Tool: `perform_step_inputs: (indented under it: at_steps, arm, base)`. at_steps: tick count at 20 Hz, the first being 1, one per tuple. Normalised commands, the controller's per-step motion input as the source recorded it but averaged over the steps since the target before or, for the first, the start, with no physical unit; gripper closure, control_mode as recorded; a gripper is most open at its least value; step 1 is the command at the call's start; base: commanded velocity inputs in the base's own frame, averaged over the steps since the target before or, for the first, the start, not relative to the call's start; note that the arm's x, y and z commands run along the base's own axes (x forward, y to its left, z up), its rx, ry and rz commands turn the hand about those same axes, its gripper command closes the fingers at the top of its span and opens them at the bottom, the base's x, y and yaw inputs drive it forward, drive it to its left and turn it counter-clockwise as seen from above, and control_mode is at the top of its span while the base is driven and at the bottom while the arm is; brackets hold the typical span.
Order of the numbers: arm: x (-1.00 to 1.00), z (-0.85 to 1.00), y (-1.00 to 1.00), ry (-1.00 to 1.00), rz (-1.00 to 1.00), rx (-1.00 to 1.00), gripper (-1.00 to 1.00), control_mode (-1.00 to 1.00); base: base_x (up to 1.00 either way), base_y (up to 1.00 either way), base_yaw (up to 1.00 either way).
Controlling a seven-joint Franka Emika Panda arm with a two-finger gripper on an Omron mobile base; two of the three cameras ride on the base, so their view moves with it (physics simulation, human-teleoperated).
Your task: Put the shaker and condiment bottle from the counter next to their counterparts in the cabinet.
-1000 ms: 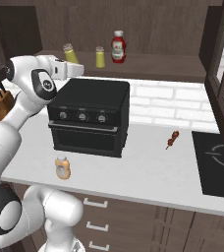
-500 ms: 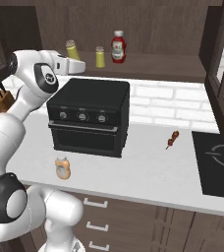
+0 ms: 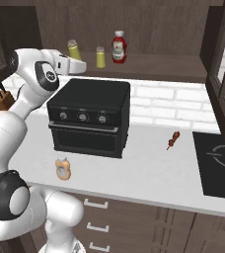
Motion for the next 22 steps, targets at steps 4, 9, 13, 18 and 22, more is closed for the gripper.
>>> perform_step_inputs:
  at_steps: [4,9,13,18,22]
  arm:
    - [0.14,-0.02,0.0,0.0,-0.01,0.02,1.0,-1.0]
    - [0.21,-0.02,0.0,0.0,0.0,0.01,1.0,-1.0]
    - [0.19,-0.05,0.0,0.0,0.0,0.0,1.0,-1.0]
    - [0.18,-0.12,0.0,0.0,0.0,0.01,1.0,-1.0]
    - [0.16,-0.12,0.0,0.0,0.0,0.02,1.0,-1.0]
  base:
    - [0.0,0.0,0.0]
    - [0.0,0.0,0.0]
    - [0.0,0.0,0.0]
    - [0.0,0.0,0.0]
    - [0.0,0.0,0.0]
